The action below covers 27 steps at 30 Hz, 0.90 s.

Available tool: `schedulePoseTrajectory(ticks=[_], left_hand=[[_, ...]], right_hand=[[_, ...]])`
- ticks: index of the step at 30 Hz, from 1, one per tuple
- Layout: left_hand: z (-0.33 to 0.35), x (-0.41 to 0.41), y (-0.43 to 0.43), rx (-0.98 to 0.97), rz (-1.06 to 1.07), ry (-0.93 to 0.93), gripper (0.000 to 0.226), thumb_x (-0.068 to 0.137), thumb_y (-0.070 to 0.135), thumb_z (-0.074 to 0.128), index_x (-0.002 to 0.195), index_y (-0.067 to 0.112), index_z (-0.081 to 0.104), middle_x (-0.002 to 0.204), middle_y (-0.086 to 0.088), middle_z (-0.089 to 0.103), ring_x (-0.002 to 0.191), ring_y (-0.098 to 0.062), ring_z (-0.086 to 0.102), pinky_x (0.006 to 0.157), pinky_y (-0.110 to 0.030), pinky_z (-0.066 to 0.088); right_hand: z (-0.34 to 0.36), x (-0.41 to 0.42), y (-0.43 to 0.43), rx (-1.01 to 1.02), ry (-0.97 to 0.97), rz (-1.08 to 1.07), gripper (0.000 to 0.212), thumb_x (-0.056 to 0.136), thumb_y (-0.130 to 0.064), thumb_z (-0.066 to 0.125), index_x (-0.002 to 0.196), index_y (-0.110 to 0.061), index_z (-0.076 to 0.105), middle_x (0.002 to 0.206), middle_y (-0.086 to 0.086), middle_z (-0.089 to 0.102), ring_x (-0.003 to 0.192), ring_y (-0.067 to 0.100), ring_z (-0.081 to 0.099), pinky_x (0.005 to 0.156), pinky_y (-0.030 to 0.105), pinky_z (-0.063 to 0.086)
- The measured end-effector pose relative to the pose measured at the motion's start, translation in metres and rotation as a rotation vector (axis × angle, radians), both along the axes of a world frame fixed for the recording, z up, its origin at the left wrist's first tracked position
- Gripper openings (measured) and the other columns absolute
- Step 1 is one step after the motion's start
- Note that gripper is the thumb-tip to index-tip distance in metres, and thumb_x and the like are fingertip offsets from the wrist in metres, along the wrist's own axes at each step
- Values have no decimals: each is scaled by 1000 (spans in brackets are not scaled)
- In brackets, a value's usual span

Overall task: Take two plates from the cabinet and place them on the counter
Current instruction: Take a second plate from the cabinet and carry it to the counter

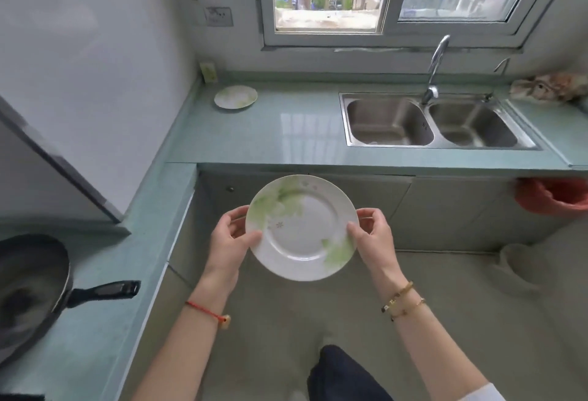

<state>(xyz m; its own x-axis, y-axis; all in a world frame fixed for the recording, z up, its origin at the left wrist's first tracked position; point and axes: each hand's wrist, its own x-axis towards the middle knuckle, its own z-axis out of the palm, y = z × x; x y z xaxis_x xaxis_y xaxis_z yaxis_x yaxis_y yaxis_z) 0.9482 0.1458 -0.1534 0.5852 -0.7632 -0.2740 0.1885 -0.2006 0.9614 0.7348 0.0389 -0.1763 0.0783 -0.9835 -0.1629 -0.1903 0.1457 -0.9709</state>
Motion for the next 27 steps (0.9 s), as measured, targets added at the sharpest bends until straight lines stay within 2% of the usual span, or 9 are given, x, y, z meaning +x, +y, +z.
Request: schedulePoseTrajectory(ticks=[4, 8, 11, 14, 18, 23, 27], left_hand=[[-9, 34, -80, 5, -11, 27, 54, 80, -17, 59, 127, 9, 59, 122, -17, 69, 120, -32, 64, 102, -45, 52], [-17, 72, -169, 13, -3, 60, 57, 79, -19, 55, 128, 7, 60, 121, -15, 71, 119, -30, 65, 106, -46, 50], [-20, 100, -237, 34, 16, 73, 58, 78, -20, 54, 131, 5, 58, 122, -15, 70, 119, -29, 65, 107, -46, 49], [-24, 129, -305, 36, 51, 96, 58, 78, -22, 53, 129, 5, 57, 117, -11, 70, 113, -26, 66, 101, -42, 53], [-31, 168, -383, 54, 67, 87, 57, 78, -22, 55, 127, 8, 58, 111, -4, 70, 107, -20, 67, 90, -30, 55], [-49, 215, -471, 59, 66, 113, 57, 77, -24, 52, 125, 5, 58, 108, -7, 70, 107, -23, 65, 88, -30, 53], [-69, 250, -535, 105, 30, 97, 54, 77, -24, 51, 119, 9, 57, 113, -12, 67, 107, -24, 62, 84, -30, 51]], right_hand=[[-11, 33, -79, -2, 17, -22, 18, 85, -10, 62, 101, -19, 57, 92, -4, 62, 82, 10, 58, 77, 29, 51], [-23, 69, -171, 10, 10, -21, 18, 86, -11, 63, 102, -18, 57, 91, -4, 61, 83, 11, 58, 72, 24, 49], [-25, 99, -240, 55, 19, -16, 20, 87, -11, 61, 106, -13, 57, 92, -1, 60, 86, 17, 59, 77, 32, 53], [-25, 131, -310, 71, 42, 3, 20, 88, -11, 60, 108, -11, 56, 90, -1, 59, 89, 21, 60, 83, 42, 55], [-25, 174, -388, 69, 90, 18, 20, 89, -12, 59, 108, -13, 53, 89, -4, 56, 88, 19, 58, 75, 32, 52], [-38, 224, -471, 67, 179, -20, 25, 88, -11, 59, 113, -9, 56, 82, -6, 56, 83, 21, 58, 83, 40, 53], [-58, 260, -527, 91, 245, -55, 27, 87, -8, 57, 114, -8, 56, 82, -1, 57, 81, 24, 59, 74, 34, 50]])
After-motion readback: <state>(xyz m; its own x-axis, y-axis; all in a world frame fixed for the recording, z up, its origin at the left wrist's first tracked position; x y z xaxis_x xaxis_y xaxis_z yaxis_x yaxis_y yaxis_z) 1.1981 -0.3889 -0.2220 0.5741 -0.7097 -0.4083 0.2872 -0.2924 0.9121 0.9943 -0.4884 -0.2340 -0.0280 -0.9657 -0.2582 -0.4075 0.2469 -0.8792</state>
